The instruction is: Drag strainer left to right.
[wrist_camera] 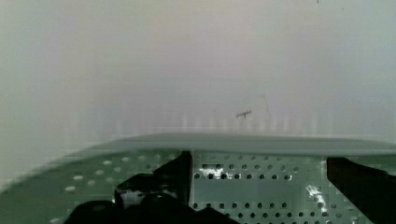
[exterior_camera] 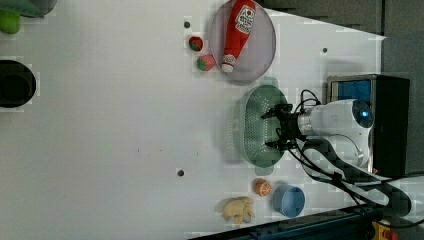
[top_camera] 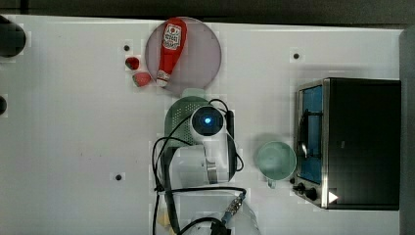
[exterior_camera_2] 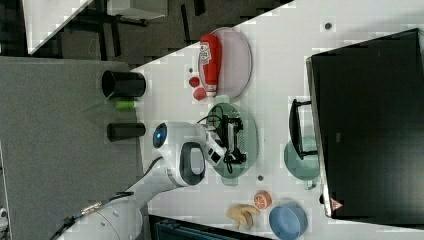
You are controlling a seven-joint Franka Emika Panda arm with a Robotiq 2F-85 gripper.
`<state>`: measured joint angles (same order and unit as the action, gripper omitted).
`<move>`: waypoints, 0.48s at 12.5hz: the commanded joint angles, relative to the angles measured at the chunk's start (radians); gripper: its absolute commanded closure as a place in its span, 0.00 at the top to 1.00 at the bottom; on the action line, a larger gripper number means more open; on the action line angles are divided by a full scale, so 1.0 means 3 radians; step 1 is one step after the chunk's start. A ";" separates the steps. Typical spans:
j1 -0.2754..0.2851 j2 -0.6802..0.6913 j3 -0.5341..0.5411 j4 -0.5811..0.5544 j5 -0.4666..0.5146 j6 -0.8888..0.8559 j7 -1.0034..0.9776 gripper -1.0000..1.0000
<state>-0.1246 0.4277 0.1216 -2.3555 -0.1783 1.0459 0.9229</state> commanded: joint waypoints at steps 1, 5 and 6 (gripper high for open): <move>-0.0060 -0.0044 -0.0220 0.0055 0.0038 0.0002 -0.0249 1.00; -0.0063 -0.0044 -0.0438 0.0056 0.0038 0.0046 -0.0469 1.00; -0.0064 -0.0044 -0.0480 0.0055 0.0038 0.0063 -0.0489 1.00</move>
<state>-0.1255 0.4319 -0.0061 -2.3379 -0.1724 1.0430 0.8325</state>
